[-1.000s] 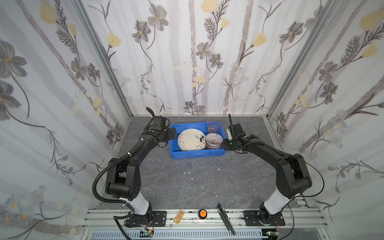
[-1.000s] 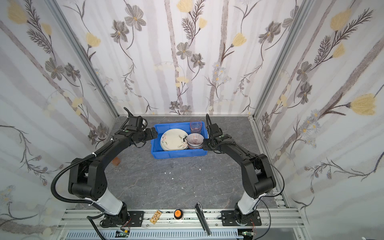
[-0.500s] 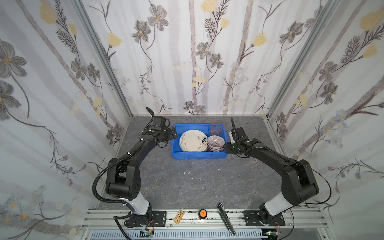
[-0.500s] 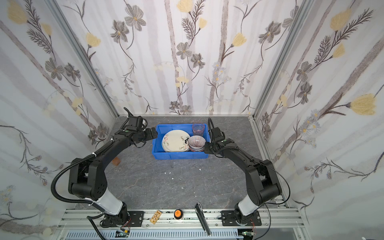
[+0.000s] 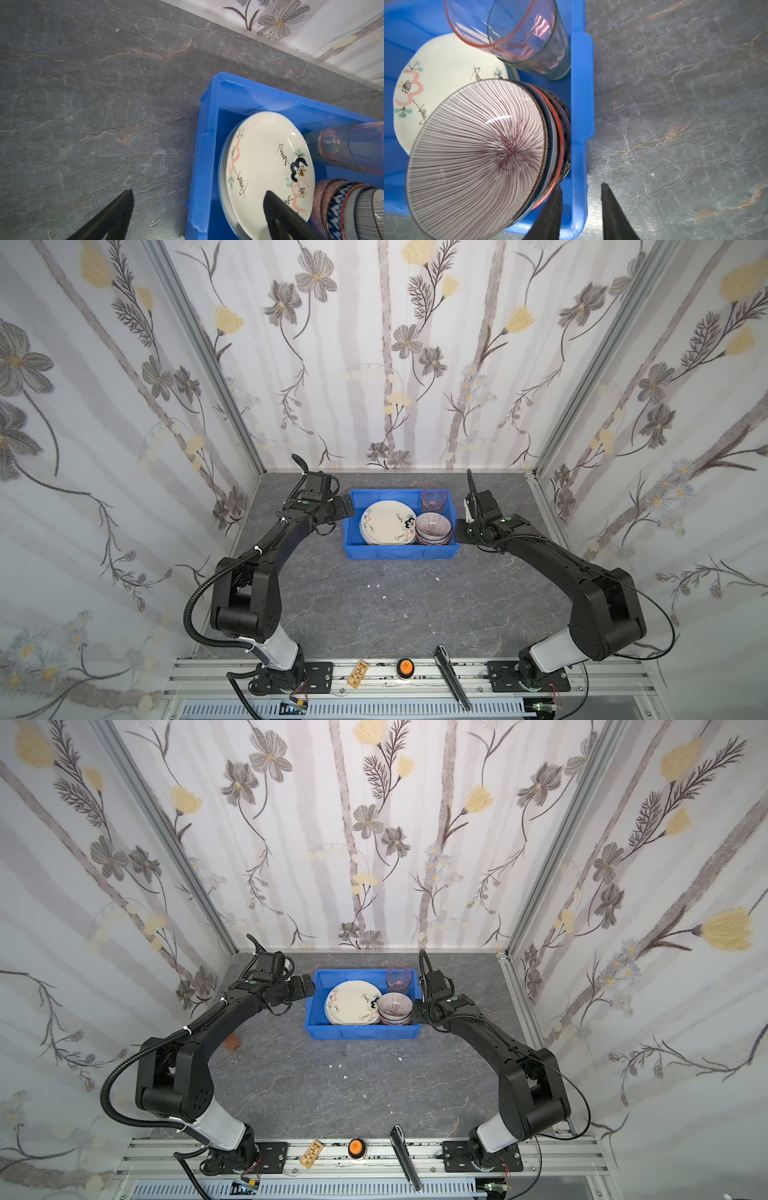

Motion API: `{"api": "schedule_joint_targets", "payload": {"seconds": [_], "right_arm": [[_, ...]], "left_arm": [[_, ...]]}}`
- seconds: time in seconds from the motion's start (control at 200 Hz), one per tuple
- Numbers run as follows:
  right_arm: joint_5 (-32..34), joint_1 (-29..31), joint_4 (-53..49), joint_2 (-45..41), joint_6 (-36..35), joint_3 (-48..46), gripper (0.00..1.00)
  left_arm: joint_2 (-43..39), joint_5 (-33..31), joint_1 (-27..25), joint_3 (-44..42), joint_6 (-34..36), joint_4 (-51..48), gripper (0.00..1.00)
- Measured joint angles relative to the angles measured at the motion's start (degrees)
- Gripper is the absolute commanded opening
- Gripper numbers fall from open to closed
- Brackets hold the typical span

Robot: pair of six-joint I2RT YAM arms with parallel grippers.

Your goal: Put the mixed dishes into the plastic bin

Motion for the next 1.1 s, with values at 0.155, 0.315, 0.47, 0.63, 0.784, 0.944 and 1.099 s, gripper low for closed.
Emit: {"api": "schedule_joint_targets", "payload": {"seconds": [0.155, 0.315, 0.47, 0.63, 0.784, 0.944, 1.099], "right_arm": [[1.3, -0.1, -1.9, -2.6, -0.5, 1.2, 0.54], [2.3, -1.3, -2.6, -6.7, -2.4, 3.4, 0.67], [3.3, -4.2, -1.7, -8.7, -5.3, 5.6, 0.99], [6.3, -7.1, 1.5, -12.6, -7.8, 4.0, 1.0], [12.6, -7.8, 9.5, -19.1, -9.5, -3.3, 1.0], [17.3, -9.4, 17.4, -22.9, -11.1, -9.8, 1.0], [16.5, -11.4, 22.7, -23.1, -13.3, -13.6, 1.0]], "left_arm": [[-1.1, -0.4, 0.0, 0.6, 0.0, 0.0, 1.0], [-5.9, -0.5, 0.0, -1.8, -0.6, 3.0, 1.0], [-14.0, -3.2, 0.0, -10.3, -0.7, 10.3, 1.0], [-20.0, -8.0, 0.0, -18.6, -0.1, 19.3, 1.0], [-29.5, -12.3, 0.0, -34.7, 2.8, 35.8, 1.0], [-31.3, -16.2, 0.1, -40.5, 6.8, 45.6, 1.0], [-29.7, -19.4, 0.6, -43.2, 9.9, 49.7, 1.0]]}}
